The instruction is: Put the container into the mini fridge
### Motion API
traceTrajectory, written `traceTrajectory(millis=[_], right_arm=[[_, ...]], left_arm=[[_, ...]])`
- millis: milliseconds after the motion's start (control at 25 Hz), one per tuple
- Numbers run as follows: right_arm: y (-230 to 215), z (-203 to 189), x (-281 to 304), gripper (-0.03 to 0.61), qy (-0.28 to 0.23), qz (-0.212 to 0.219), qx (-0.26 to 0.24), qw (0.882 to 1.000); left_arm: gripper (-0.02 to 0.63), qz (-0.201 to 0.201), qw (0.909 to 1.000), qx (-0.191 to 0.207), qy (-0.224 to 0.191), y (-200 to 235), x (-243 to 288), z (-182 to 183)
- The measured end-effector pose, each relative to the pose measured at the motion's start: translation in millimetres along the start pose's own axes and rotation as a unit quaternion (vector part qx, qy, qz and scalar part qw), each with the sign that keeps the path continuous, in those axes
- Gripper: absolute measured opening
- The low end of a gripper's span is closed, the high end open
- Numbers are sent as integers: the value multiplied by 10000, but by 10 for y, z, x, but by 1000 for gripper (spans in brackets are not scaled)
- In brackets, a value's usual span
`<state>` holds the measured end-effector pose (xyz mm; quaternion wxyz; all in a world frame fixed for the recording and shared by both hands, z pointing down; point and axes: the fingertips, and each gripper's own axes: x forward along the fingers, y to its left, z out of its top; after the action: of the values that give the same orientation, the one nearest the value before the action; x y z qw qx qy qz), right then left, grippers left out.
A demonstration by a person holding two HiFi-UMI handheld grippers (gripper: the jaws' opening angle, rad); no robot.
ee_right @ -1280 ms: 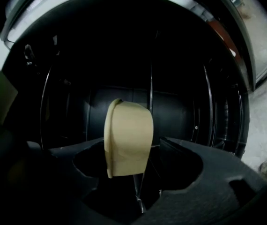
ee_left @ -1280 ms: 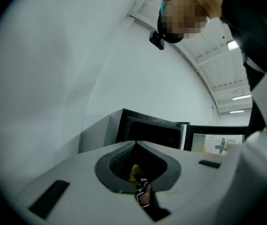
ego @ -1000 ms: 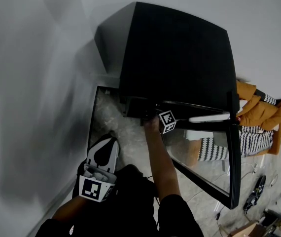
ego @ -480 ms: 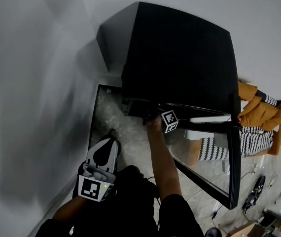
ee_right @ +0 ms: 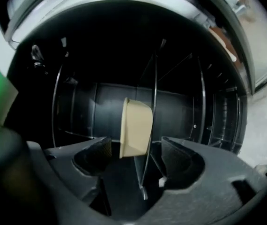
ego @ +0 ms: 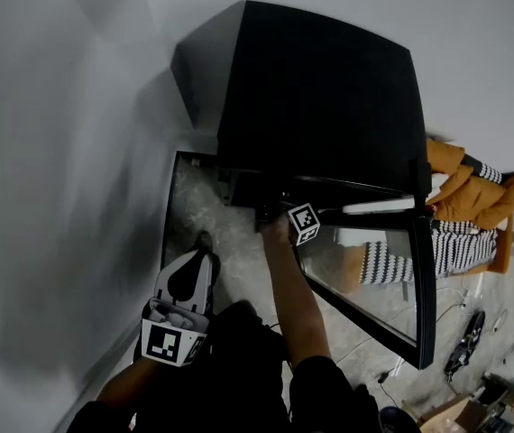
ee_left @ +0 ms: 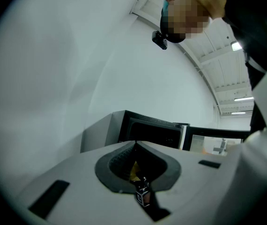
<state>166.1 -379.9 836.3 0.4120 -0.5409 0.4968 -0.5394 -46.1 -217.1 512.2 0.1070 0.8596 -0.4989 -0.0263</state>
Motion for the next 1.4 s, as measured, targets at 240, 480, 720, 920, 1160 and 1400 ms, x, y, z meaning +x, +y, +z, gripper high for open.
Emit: traceTrajectory(millis=[240,480,720,920,1160,1400], right_arm=[[128,-51,-326,287,81,22,-148,9999],[376,9,-711,166,129,77,-512,9986],[658,93,-1211,22,207,-44,-863,9960],[953,72,-1571,3,483,62,-908,9947],[1215,-34,-2160,2,1076,-57,-1048,9886],[1507,-146,-2700,2,1505,27,-1123,9822]], left_arm=[[6,-76,10000,-7,1,-180,-119,88],[6,-84,10000,28,34,-387,-285,136],[6,50,9998,117,-155,-627,-537,359],[6,150,9992,200,-310,-885,-749,485],[6,243,9984,214,-471,-1325,-1164,630],[7,295,9990,177,-286,-1724,-1487,653]])
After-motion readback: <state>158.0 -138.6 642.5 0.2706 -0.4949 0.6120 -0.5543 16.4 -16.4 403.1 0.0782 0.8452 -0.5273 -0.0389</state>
